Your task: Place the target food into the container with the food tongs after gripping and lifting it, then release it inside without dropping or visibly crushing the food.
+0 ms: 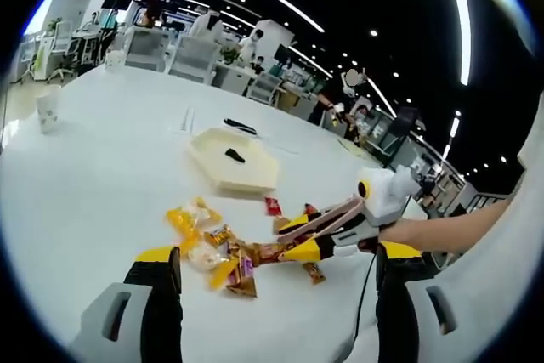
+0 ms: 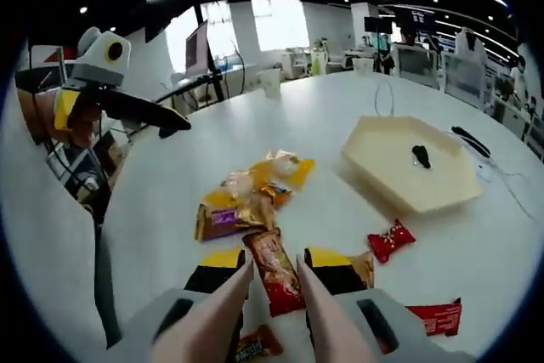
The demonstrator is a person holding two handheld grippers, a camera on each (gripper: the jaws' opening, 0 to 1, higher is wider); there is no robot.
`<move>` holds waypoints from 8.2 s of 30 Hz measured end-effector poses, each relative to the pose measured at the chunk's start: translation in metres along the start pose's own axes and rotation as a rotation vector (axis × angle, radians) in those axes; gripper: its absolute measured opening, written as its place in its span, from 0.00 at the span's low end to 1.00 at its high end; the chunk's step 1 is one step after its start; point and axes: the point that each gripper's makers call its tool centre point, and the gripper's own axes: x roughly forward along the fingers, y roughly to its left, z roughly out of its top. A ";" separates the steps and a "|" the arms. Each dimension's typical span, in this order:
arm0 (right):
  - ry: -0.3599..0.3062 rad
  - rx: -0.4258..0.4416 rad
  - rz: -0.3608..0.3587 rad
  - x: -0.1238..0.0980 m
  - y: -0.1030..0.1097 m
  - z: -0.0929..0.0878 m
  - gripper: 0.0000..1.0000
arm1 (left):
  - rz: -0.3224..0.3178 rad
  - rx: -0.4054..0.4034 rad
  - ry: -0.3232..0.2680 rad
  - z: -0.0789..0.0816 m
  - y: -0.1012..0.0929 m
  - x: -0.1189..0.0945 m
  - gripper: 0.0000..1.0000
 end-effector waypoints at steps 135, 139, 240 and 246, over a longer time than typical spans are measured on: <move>-0.222 0.589 -0.184 -0.059 -0.032 0.034 0.21 | -0.063 -0.082 -0.015 -0.014 0.003 -0.005 0.99; -0.237 0.573 -0.192 -0.065 -0.036 0.039 0.21 | -0.061 -0.092 -0.027 -0.013 0.004 -0.005 0.99; -0.289 0.318 -0.316 -0.125 -0.094 0.135 0.21 | -0.056 -0.031 -0.129 -0.008 -0.032 -0.033 0.99; -0.283 0.305 -0.323 -0.124 -0.097 0.142 0.21 | -0.051 -0.031 -0.140 -0.006 -0.031 -0.036 0.99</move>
